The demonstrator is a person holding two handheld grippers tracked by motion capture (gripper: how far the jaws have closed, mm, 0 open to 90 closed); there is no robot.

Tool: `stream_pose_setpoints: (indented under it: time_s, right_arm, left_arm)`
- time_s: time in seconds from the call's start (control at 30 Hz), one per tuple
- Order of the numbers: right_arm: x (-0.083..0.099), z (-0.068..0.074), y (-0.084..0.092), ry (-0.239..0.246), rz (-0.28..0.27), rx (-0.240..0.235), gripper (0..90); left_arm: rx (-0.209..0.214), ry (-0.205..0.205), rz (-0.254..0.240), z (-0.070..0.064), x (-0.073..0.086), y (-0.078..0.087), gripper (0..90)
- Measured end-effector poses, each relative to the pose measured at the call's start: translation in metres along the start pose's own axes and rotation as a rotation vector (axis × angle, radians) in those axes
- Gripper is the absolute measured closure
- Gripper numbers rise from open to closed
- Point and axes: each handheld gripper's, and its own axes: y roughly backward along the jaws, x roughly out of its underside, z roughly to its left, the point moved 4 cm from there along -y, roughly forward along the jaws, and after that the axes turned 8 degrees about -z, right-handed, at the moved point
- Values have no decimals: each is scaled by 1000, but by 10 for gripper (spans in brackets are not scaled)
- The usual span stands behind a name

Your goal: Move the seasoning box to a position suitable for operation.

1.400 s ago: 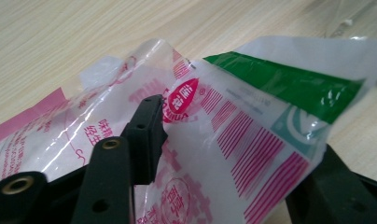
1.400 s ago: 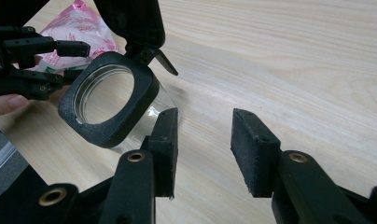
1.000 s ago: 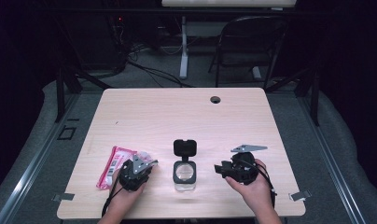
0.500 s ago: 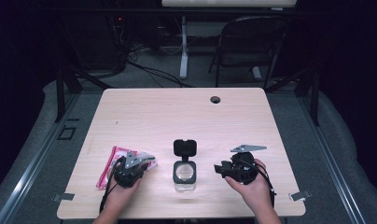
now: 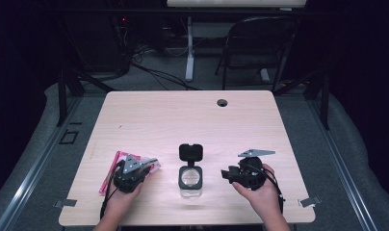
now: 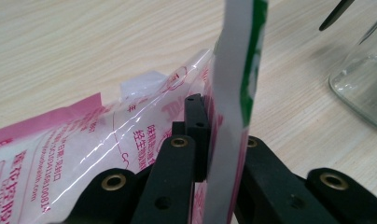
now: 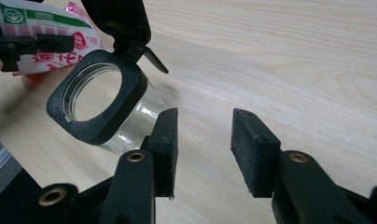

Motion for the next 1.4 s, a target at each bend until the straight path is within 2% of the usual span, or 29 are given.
stream_pose_setpoints:
  time_s: [0.13, 0.53, 0.63, 0.77, 0.83, 0.97, 1.1, 1.37, 1.4]
  right_arm:
    - [0, -1, 0, 0, 1, 0, 616]
    - [-1, -1, -1, -2, -3, -7, 613]
    - [-1, 0, -2, -5, -5, -10, 613]
    - [-1, -1, -3, 0, -4, -11, 613]
    - [-1, -1, -4, 1, 1, -8, 613]
    - [-1, -1, -5, -11, 6, -13, 613]
    - [-1, -2, -8, -1, 7, -13, 613]
    - [0, -1, -9, -6, 8, -10, 613]
    - [0, -2, -8, -12, 7, -9, 612]
  left_arm:
    - [-9, -1, -26, 2, -5, 8, 900]
    - [-25, 54, -93, 19, -17, 37, 900]
    - [-46, 51, -112, 26, -22, 47, 900]
    - [-67, 67, -134, 35, -25, 58, 900]
    - [-84, 73, -145, 45, -26, 67, 900]
    - [-102, 88, -163, 56, -29, 78, 900]
    - [-110, 97, -177, 66, -34, 87, 900]
    - [-149, 61, -184, 75, -50, 100, 900]
    - [-160, 45, -185, 77, -55, 104, 900]
